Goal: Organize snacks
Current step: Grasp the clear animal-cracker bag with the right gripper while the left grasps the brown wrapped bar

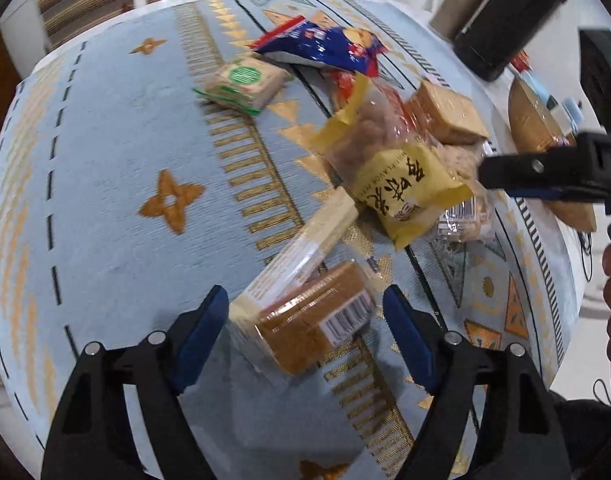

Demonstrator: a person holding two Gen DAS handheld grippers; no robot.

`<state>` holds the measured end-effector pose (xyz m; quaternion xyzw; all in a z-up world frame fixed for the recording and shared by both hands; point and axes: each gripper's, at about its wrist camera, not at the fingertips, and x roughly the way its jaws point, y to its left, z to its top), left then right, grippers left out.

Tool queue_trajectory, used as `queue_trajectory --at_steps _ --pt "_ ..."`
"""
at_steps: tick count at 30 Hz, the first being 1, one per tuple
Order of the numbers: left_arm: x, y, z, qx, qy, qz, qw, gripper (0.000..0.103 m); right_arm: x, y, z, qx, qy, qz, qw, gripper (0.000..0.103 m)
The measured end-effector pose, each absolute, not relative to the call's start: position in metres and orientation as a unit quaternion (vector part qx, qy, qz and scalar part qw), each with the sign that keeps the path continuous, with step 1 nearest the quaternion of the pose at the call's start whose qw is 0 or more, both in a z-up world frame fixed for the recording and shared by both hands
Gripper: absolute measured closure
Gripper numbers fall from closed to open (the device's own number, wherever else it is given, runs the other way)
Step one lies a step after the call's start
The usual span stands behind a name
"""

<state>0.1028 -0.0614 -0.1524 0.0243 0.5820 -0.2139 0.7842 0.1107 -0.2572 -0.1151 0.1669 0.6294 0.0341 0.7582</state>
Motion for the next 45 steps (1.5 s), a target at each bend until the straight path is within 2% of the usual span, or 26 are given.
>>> queue_trajectory --at_steps 11,16,20,24,26,29,30,31,35,36,38,39,42,44,45 --pt "0.087 -0.078 -0.145 0.033 0.582 -0.275 0.765 0.022 0.130 -0.237 -0.141 0.128 0.637 0.003 0.760 0.011" --pt "0.077 -0.082 -0.146 0.021 0.580 -0.274 0.766 0.022 0.124 -0.236 -0.140 0.088 0.630 -0.001 0.772 0.027" --pt "0.076 -0.083 -0.146 0.011 0.579 -0.261 0.773 0.023 0.112 -0.244 -0.135 0.093 0.621 0.009 0.778 0.033" --pt "0.075 -0.080 -0.146 0.015 0.576 -0.244 0.780 0.029 0.097 -0.257 -0.133 0.099 0.620 0.007 0.778 0.034" --pt "0.070 -0.080 -0.147 0.027 0.573 -0.231 0.785 0.034 0.090 -0.266 -0.133 0.110 0.620 0.008 0.777 0.034" --pt "0.069 -0.080 -0.146 0.045 0.572 -0.218 0.789 0.058 0.080 -0.274 -0.129 0.112 0.620 0.011 0.777 0.034" --pt "0.070 -0.074 -0.144 0.012 0.580 -0.232 0.781 0.071 0.076 -0.275 -0.126 0.109 0.619 0.015 0.777 0.034" --pt "0.071 -0.068 -0.144 -0.018 0.588 -0.244 0.771 0.077 0.074 -0.274 -0.124 0.105 0.618 0.020 0.779 0.034" --pt "0.058 -0.068 -0.140 -0.021 0.595 -0.255 0.762 0.075 0.054 -0.269 -0.115 0.019 0.607 0.043 0.794 0.034" --pt "0.053 -0.071 -0.138 -0.016 0.596 -0.263 0.759 0.071 0.050 -0.268 -0.115 0.001 0.604 0.044 0.796 0.034" --pt "0.044 -0.081 -0.135 -0.002 0.590 -0.263 0.763 0.041 0.042 -0.271 -0.118 -0.023 0.604 0.053 0.795 0.033" --pt "0.042 -0.085 -0.133 0.005 0.584 -0.260 0.769 0.021 0.038 -0.273 -0.119 -0.030 0.604 0.058 0.794 0.032" --pt "0.043 -0.097 -0.132 0.009 0.573 -0.257 0.778 0.022 0.030 -0.281 -0.120 -0.044 0.605 0.066 0.793 0.028" --pt "0.049 -0.108 -0.139 0.019 0.582 -0.243 0.776 0.028 0.023 -0.289 -0.113 -0.041 0.597 0.073 0.797 0.020" --pt "0.050 -0.113 -0.143 0.029 0.585 -0.240 0.775 0.035 0.021 -0.291 -0.110 -0.041 0.593 0.073 0.801 0.017"
